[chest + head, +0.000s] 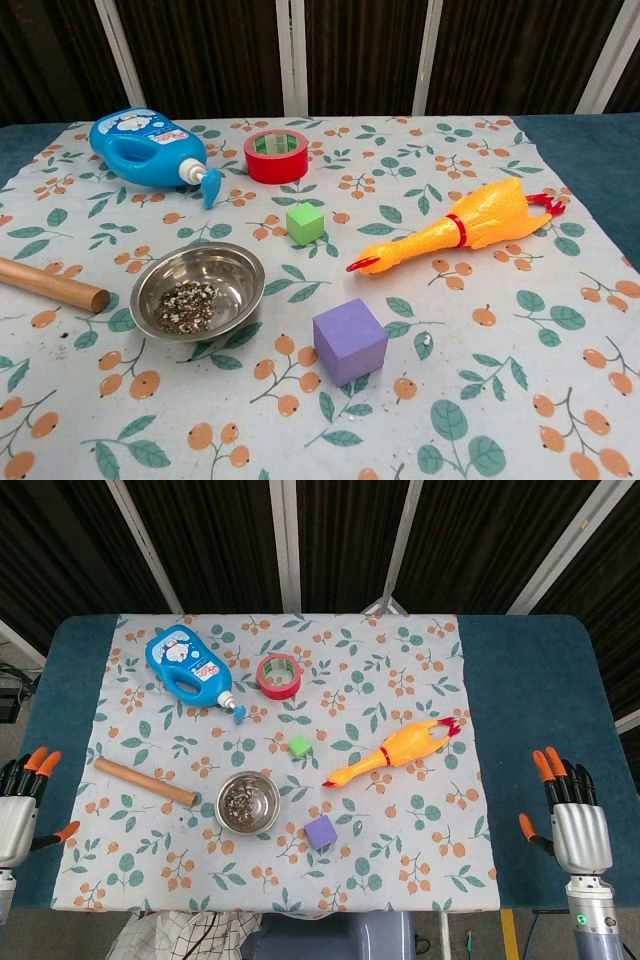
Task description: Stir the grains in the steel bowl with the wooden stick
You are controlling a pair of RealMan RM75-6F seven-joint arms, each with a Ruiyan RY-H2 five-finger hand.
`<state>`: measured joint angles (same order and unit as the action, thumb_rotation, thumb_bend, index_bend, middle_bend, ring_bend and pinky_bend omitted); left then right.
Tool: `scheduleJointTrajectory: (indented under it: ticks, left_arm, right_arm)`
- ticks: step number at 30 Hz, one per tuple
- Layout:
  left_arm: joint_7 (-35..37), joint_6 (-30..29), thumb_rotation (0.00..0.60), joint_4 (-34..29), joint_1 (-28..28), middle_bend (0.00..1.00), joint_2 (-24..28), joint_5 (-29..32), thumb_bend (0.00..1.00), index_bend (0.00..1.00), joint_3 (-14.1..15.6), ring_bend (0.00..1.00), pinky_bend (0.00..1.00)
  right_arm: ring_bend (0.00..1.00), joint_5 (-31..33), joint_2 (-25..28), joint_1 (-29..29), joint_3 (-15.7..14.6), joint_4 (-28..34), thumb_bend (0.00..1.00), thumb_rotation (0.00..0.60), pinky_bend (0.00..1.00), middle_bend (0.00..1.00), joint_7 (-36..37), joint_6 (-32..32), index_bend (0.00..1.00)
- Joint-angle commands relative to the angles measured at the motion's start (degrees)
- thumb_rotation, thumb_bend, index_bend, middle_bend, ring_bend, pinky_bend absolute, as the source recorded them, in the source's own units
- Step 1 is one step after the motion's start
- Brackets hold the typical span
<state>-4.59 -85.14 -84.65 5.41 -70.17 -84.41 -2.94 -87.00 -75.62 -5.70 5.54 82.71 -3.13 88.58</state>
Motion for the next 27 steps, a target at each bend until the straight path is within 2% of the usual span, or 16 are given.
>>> scheduleJointTrajectory:
  ticks: [1, 25, 27]
  left_arm:
    - [0.49, 0.05, 0.6, -0.13, -0.05, 0.0, 0.15, 0.04, 0.09, 0.0, 0.04, 0.0, 0.0]
    - [-1.75, 3.17, 0.6, -1.68, 0.92, 0.0, 1.06, 0.91, 0.09, 0.0, 0.69, 0.0, 0.0]
    - [-2.26, 3.9, 0.6, -1.96, 1.33, 0.01, 1.2, 0.96, 0.09, 0.02, 0.71, 0.0, 0.0]
  right_arm:
    - [0.0, -0.1, -0.04, 0.0, -0.02, 0.02, 0.35, 0.6, 0.0, 0.0, -0.27, 0.08, 0.0]
    - [0.0, 0.25, -0.18, 0.1, 0.25, -0.3, 0.35, 0.6, 0.0, 0.0, 0.65, 0.1, 0.0]
    - [0.0, 0.16, -0.13, 0.11, 0.2, -0.19, 0.35, 0.6, 0.0, 0.0, 0.61, 0.13, 0.0]
